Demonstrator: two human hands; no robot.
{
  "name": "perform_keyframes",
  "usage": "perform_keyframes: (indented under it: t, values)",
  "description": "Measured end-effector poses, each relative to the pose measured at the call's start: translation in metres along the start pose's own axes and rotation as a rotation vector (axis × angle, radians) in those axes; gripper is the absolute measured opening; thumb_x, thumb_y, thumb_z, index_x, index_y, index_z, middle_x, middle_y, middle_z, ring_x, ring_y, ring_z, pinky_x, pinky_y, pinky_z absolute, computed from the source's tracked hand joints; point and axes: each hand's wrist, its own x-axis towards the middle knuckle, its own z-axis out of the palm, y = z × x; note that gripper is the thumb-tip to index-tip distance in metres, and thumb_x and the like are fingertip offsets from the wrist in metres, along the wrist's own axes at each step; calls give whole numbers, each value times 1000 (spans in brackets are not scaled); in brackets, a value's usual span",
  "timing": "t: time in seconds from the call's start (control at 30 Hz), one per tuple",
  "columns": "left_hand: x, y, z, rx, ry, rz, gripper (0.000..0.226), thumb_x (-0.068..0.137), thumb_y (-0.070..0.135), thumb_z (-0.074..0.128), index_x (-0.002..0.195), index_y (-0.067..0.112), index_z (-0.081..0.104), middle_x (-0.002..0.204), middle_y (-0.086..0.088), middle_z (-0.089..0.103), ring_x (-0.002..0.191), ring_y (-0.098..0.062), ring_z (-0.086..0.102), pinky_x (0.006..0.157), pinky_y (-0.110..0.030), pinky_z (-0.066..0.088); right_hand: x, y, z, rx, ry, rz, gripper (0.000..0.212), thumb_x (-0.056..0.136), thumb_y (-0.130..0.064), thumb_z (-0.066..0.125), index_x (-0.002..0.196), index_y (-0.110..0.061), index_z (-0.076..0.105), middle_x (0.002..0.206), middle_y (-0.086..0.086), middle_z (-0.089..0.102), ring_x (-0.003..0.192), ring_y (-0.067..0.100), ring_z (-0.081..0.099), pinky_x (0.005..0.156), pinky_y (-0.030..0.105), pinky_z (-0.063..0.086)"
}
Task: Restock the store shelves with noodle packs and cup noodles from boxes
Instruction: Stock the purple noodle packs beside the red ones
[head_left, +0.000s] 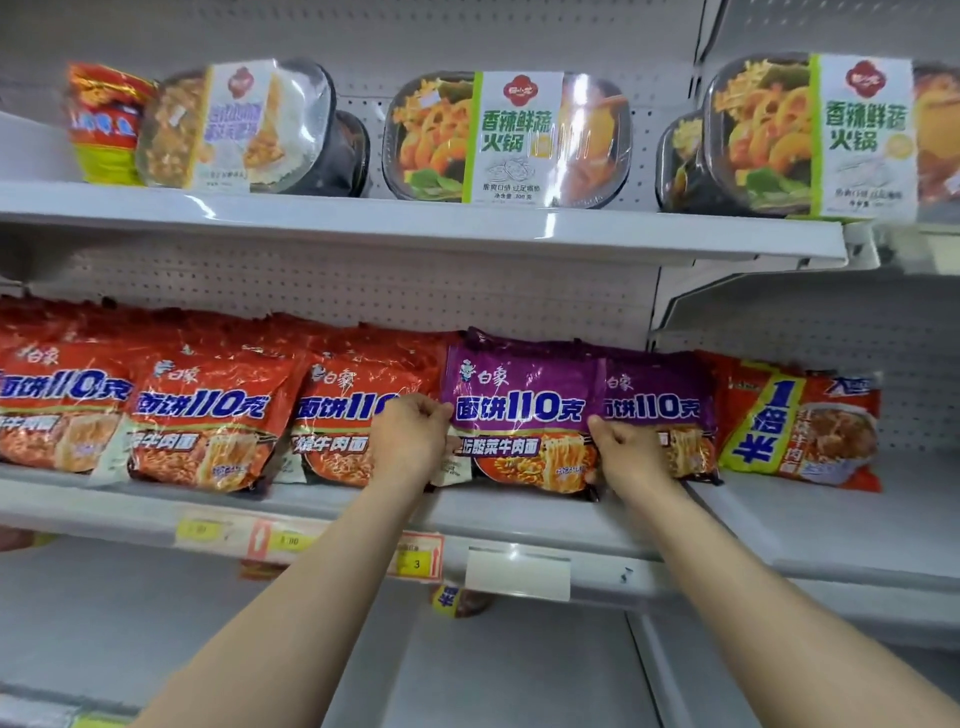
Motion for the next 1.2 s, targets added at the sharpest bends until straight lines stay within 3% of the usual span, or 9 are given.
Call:
perform_keyframes:
  t: [0.13, 0.27, 0.33, 0.47, 0.63, 0.73, 0.87, 1.03, 1.2]
  values:
    - [4, -7, 8, 171, 38, 80, 12, 98, 28, 61, 94, 20, 68, 75, 1, 73, 71, -18, 72, 72, -41, 60, 5, 1, 10, 11, 33, 53, 29, 103, -43, 51, 97, -22, 70, 63, 7, 72, 47, 15, 60, 51, 29, 49]
    - [-3, -7, 10, 208, 32, 128, 18, 98, 22, 59, 115, 15, 63, 91, 1, 73, 80, -14, 66, 63, -27, 47, 11, 5, 14, -7, 14, 112, 31, 104, -40, 52, 116, -18, 69, 61, 8, 73, 50, 20, 63, 61, 35, 60]
    - [-9, -7, 8, 179, 11, 165, 24, 98, 21, 61, 121, 15, 58, 103, 2, 71, 85, -13, 65, 69, -28, 50, 12, 5, 14, -19, 15, 122, 31, 105, -36, 51, 122, -16, 67, 61, 8, 72, 48, 18, 63, 59, 33, 59]
    - [-20, -9, 1, 209, -38, 272, 35, 96, 27, 65, 128, 20, 53, 122, 3, 61, 92, -10, 59, 82, -31, 49, 3, -1, 10, -4, -14, 118, 22, 106, -31, 50, 106, -17, 67, 68, 11, 74, 54, 20, 66, 69, 42, 64]
    - [-53, -7, -2, 362, -167, 296, 46, 96, 39, 61, 139, 31, 47, 143, 0, 42, 104, -11, 51, 89, -30, 44, -10, -5, 1, -379, 11, -55, 27, 101, -34, 54, 122, -19, 65, 92, -4, 72, 80, 20, 70, 73, 39, 59]
    - [-73, -7, 0, 456, -233, 300, 49, 97, 47, 56, 143, 34, 42, 142, 0, 41, 117, -22, 53, 87, -28, 41, -28, -13, 2, -594, 51, -150, 36, 100, -40, 55, 134, -27, 56, 115, -4, 69, 94, 19, 64, 72, 31, 46]
    - [-73, -6, 7, 497, -242, 279, 56, 98, 55, 49, 148, 33, 37, 144, -1, 44, 124, -25, 52, 86, -31, 39, -41, -17, 11, -595, 5, -213, 18, 99, -37, 58, 116, -31, 62, 111, -9, 69, 94, 15, 61, 73, 30, 46]
    - [-61, -7, 17, 518, -298, 219, 63, 98, 60, 44, 153, 30, 33, 150, -5, 42, 132, -30, 48, 102, -40, 42, -41, -14, 23, -573, -37, -228, 24, 98, -35, 58, 121, -30, 64, 118, -6, 68, 101, 16, 60, 80, 29, 46]
    - [-48, -1, 16, 518, -300, 165, 58, 98, 59, 44, 149, 34, 35, 147, -8, 45, 127, -33, 52, 97, -41, 43, -36, -11, 31, -552, -36, -219, 26, 97, -37, 58, 121, -30, 65, 120, -3, 67, 103, 18, 61, 87, 35, 53]
